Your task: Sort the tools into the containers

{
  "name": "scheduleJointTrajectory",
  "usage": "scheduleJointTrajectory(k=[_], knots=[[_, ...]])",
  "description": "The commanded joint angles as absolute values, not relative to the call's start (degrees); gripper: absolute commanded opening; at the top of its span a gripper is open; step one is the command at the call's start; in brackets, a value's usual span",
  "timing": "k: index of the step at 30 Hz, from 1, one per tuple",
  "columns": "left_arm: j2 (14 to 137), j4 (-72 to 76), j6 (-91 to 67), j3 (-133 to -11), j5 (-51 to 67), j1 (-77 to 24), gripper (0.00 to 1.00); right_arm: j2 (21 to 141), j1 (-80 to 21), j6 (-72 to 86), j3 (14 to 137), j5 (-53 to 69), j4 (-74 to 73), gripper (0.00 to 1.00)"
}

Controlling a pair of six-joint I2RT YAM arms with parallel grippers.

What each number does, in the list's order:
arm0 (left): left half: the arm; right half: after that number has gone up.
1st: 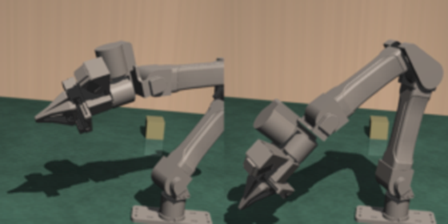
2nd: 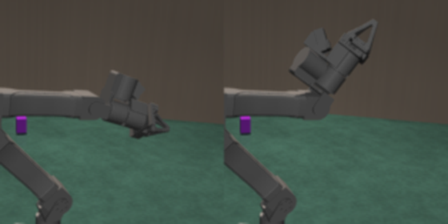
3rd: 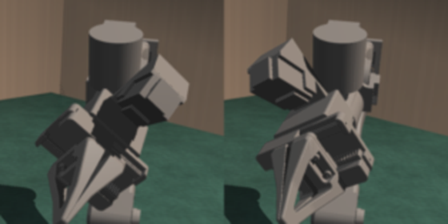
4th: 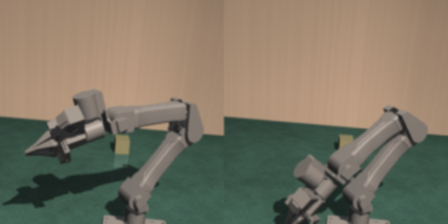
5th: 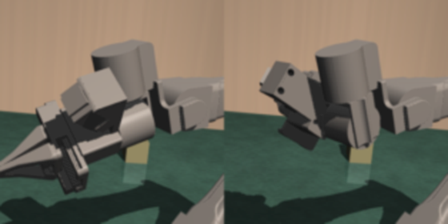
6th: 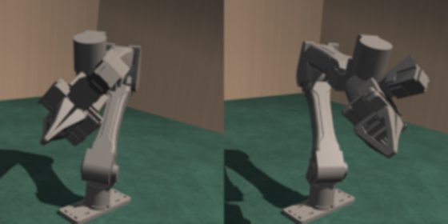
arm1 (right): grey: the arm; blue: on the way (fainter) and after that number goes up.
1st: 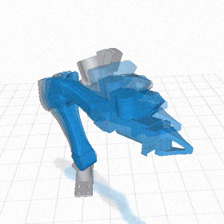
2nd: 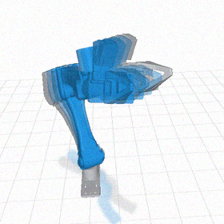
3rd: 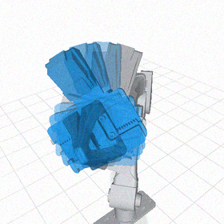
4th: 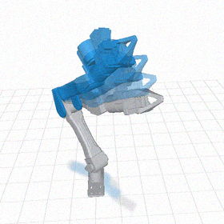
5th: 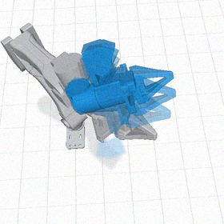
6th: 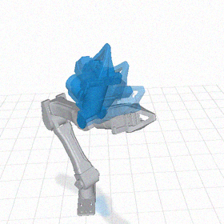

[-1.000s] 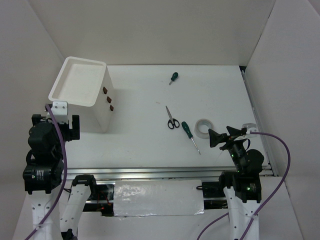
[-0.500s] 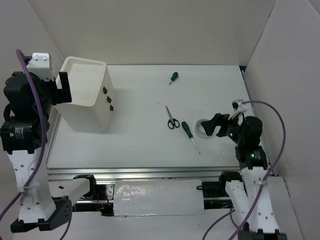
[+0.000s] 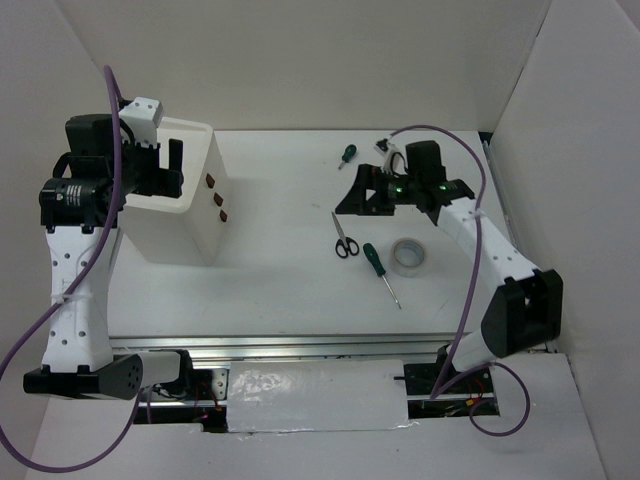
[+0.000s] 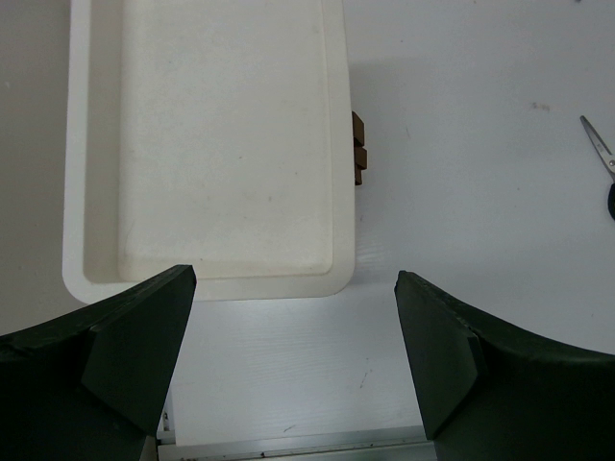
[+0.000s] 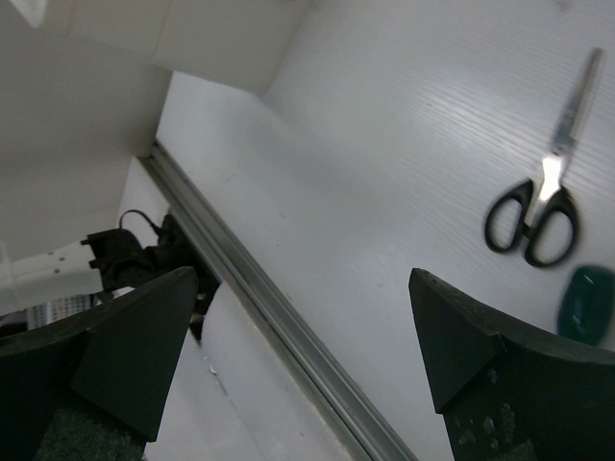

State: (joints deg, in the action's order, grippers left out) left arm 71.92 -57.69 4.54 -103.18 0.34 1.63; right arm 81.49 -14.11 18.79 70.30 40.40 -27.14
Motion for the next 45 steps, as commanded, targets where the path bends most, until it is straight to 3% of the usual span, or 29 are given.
scheduleJointTrajectory(k=[1,6,8,13,20,37,43,45], knots=[[73.38,-57.22,5.36,-102.05,0.88,1.32,0.99,89.53,-18.97,24.16,77.77,45.60,-21.71,0.99],[75.41,-54.85,4.75,-99.24,-1.48,1.32,0.99,105.01,-24.08,37.67,85.78,54.22,-8.21,0.87],[75.85,-54.14,4.48,-98.62,-2.02,1.06,0.99,110.53,-25.04,50.05,85.26,56.50,5.83,0.77],[77.16,-50.89,3.34,-96.51,-4.74,-3.50,0.96,119.96,-27.42,64.57,88.14,54.68,24.14,0.68],[81.38,-48.96,1.85,-93.00,-8.61,-6.77,0.80,135.34,-31.99,79.18,99.72,50.10,40.77,0.51],[87.10,-47.02,0.53,-92.11,-4.04,-0.97,0.61,152.05,-37.44,86.74,113.29,38.16,44.38,0.58],[86.84,-46.93,0.53,-89.56,-2.03,-0.62,0.45,155.38,-38.41,88.94,114.43,37.00,46.40,0.63],[86.57,-47.55,0.53,-89.38,-0.53,-0.44,0.35,156.09,-38.50,89.38,114.52,36.91,47.10,0.63]])
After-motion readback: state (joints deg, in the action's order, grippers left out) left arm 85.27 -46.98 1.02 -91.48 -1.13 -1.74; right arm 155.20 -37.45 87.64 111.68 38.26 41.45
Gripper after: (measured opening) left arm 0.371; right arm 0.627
